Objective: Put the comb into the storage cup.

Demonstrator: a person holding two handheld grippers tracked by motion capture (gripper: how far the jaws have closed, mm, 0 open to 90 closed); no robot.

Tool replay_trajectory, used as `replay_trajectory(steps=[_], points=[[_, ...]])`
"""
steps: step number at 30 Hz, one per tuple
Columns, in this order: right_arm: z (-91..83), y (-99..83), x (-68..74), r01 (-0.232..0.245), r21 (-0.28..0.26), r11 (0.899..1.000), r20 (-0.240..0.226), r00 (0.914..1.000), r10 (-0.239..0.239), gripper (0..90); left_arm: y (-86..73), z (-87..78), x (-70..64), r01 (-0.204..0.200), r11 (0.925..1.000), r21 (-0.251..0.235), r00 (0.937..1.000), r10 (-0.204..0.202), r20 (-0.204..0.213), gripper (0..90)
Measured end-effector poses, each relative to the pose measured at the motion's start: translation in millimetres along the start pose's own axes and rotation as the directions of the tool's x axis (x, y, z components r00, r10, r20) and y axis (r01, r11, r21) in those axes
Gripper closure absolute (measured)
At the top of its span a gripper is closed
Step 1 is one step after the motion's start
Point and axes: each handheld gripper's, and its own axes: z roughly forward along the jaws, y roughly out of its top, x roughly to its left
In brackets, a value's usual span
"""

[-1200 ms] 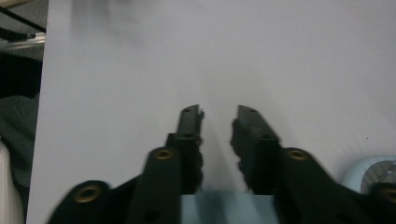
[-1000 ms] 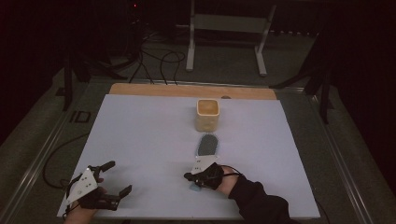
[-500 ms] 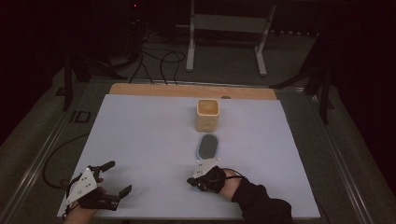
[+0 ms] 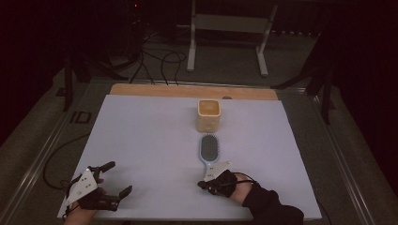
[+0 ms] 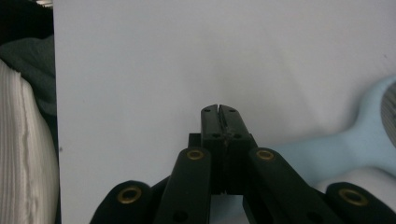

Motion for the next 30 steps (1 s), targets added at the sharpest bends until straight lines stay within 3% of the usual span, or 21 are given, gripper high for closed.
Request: replay_trajectory(steps=[13, 20, 29, 30], points=[[-21.2, -27.9, -6.9, -0.064, 0.025, 0.998, 0.037, 0.9973, 0.063, 90.0, 0.1, 0.0, 0.1, 0.001, 1.0000, -0.001, 1.0000, -0.001, -0.003, 0.0], [-40.9, -54.6, -16.5, -0.128, 0.037, 0.991, 0.084, 0.9887, 0.124, 90.0, -0.1, 0.2, 0.1, 0.002, 1.0000, 0.002, 1.0000, -0.002, -0.004, 0.0], [-56.9, -70.5, -29.0, -0.181, 0.035, 0.983, 0.133, 0.9756, 0.175, 90.0, 0.0, 0.5, -0.1, 0.001, 1.0000, 0.003, 1.0000, -0.001, -0.004, 0.0], [-59.5, -74.0, -32.2, -0.196, 0.032, 0.980, 0.144, 0.9712, 0.190, 90.0, 0.1, 0.4, 0.0, 0.000, 1.0000, 0.002, 1.0000, 0.000, -0.004, 0.0]])
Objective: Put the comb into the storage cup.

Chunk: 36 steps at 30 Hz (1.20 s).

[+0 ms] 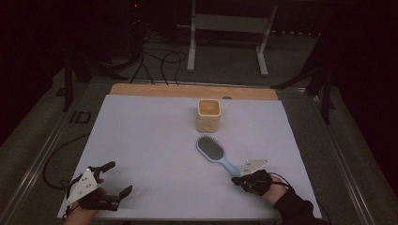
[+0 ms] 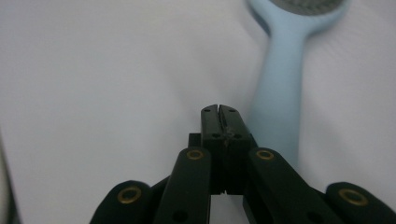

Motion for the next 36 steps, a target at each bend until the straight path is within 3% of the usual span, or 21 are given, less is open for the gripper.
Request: replay_trajectory(steps=[19, 22, 29, 36], points=[[-13.3, -10.6, -31.4, -0.045, 0.015, 0.999, 0.075, 0.9962, 0.044, 90.0, 0.1, 0.3, -0.2, -0.001, 1.0000, 0.001, 1.0000, 0.001, 0.000, 0.0], [-14.2, -10.6, -33.3, -0.051, 0.012, 0.999, 0.070, 0.9963, 0.050, 90.0, 0.1, 0.1, -0.1, -0.001, 1.0000, 0.001, 1.0000, 0.001, 0.000, 0.0], [-24.1, -0.7, -26.6, -0.006, -0.020, 1.000, 0.056, 0.9984, 0.007, 90.0, 0.1, 0.3, -0.2, -0.001, 1.0000, 0.002, 1.0000, 0.001, 0.000, 0.0], [-33.1, 11.7, -26.9, 0.031, -0.036, 0.999, 0.084, 0.9960, -0.028, 90.0, 0.0, 0.3, -0.2, 0.000, 1.0000, 0.003, 1.0000, 0.000, 0.000, 0.0]])
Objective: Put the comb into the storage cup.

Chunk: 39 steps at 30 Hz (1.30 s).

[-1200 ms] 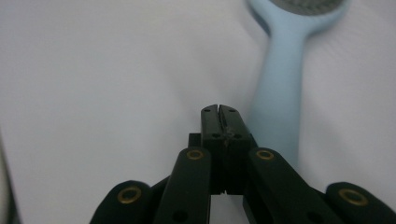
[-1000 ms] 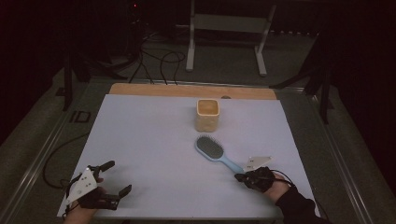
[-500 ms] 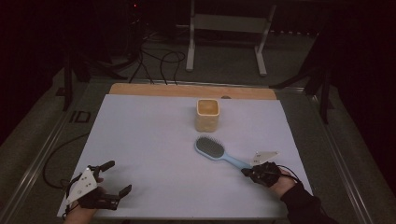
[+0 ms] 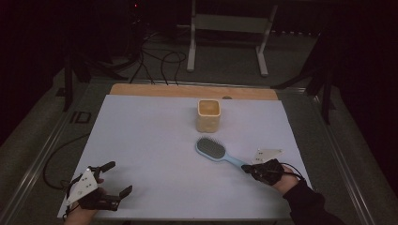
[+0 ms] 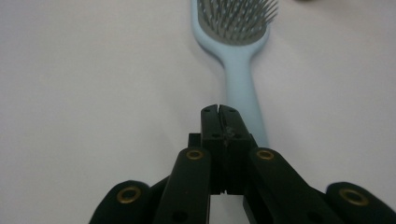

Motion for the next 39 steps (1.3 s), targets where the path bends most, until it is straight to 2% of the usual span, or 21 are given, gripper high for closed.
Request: replay_trajectory(steps=[5, 9, 12, 16, 19, 26, 32, 36, 39], points=[[-5.4, 10.6, -4.3, 0.010, -0.014, 1.000, 0.006, 0.9999, -0.010, 88.6, 0.1, 0.0, 0.2, 0.003, 1.0000, -0.001, 1.0000, -0.003, 0.003, 0.0], [-6.5, 17.6, -7.1, 0.031, -0.004, 1.000, 0.002, 0.9995, -0.031, 84.7, 0.2, -0.1, 0.2, 0.004, 1.0000, -0.001, 1.0000, -0.004, 0.002, 0.0], [-4.3, 25.5, -8.2, 0.053, 0.016, 0.998, 0.002, 0.9986, -0.053, 75.2, 0.2, -0.4, 0.3, 0.003, 1.0000, -0.001, 1.0000, -0.003, 0.002, 0.0], [-1.3, 29.9, -9.6, 0.059, 0.027, 0.998, -0.006, 0.9983, -0.059, 68.6, 0.3, -0.5, 0.4, 0.003, 1.0000, -0.002, 1.0000, -0.003, 0.002, 0.0], [2.6, 33.4, -11.6, 0.062, 0.036, 0.997, -0.014, 0.9980, -0.062, 59.7, 0.2, -0.5, 0.5, 0.003, 1.0000, -0.001, 1.0000, -0.003, 0.002, 0.0], [8.3, 42.6, -16.6, 0.048, 0.050, 0.998, -0.039, 0.9982, -0.047, 39.4, 0.2, -0.7, 0.6, 0.003, 1.0000, 0.000, 1.0000, -0.003, 0.002, 0.0], [14.3, 48.2, -20.2, 0.039, 0.082, 0.996, -0.058, 0.9977, -0.035, 17.7, 0.1, -0.8, 0.7, 0.003, 1.0000, 0.000, 1.0000, -0.003, 0.002, 0.0], [21.0, 51.0, -24.3, 0.018, 0.105, 0.994, -0.072, 0.9974, -0.011, 10.8, 0.0, -0.5, 0.7, 0.002, 1.0000, 0.001, 1.0000, -0.002, 0.004, 0.0], [26.3, 53.1, -24.8, 0.025, 0.130, 0.991, -0.086, 0.9962, -0.014, 9.6, -0.1, -0.3, 0.7, 0.001, 1.0000, 0.003, 1.0000, -0.001, 0.005, 0.0]])
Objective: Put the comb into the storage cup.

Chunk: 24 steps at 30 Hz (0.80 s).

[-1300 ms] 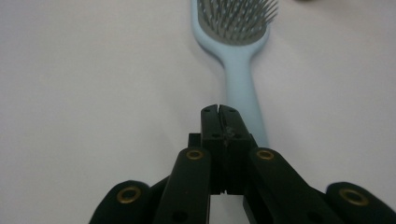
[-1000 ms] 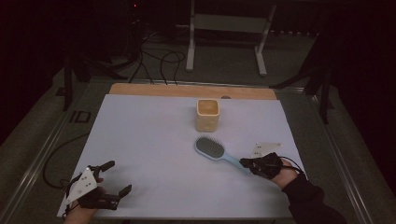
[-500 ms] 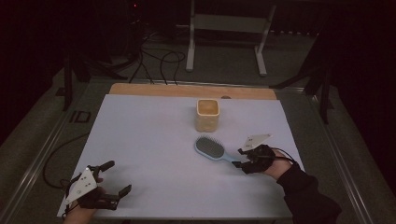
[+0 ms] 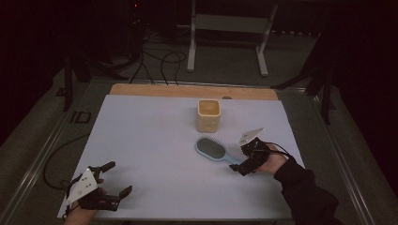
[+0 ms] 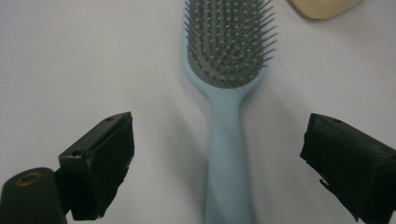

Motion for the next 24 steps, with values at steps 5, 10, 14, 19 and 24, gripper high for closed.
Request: replay_trajectory(steps=[5, 10, 14, 19, 24], points=[[7.8, 4.5, -1.8, 0.003, 0.036, 0.999, 0.000, 1.0000, -0.003, 9.6, -0.2, 0.0, 0.1, 0.001, 1.0000, 0.001, 1.0000, -0.001, 0.000, 0.0], [19.5, 9.8, -4.1, 0.016, 0.080, 0.997, 0.006, 0.9999, -0.016, 9.6, -0.2, 0.0, 0.1, 0.001, 1.0000, 0.001, 1.0000, -0.001, 0.001, 0.0], [25.8, 12.1, -4.7, 0.020, 0.106, 0.994, 0.009, 0.9997, -0.021, 9.6, -0.2, -0.3, 0.0, 0.002, 1.0000, -0.001, 1.0000, -0.002, 0.002, 0.0], [30.6, 14.2, -6.4, 0.018, 0.125, 0.992, 0.001, 0.9998, -0.018, 9.7, -0.3, -0.2, 0.3, 0.003, 1.0000, -0.002, 1.0000, -0.003, 0.002, 0.0], [36.4, 19.5, -10.4, 0.013, 0.149, 0.989, -0.019, 0.9998, -0.011, 13.9, -0.1, -0.6, 0.4, 0.005, 1.0000, -0.004, 1.0000, -0.005, 0.003, 0.0]])
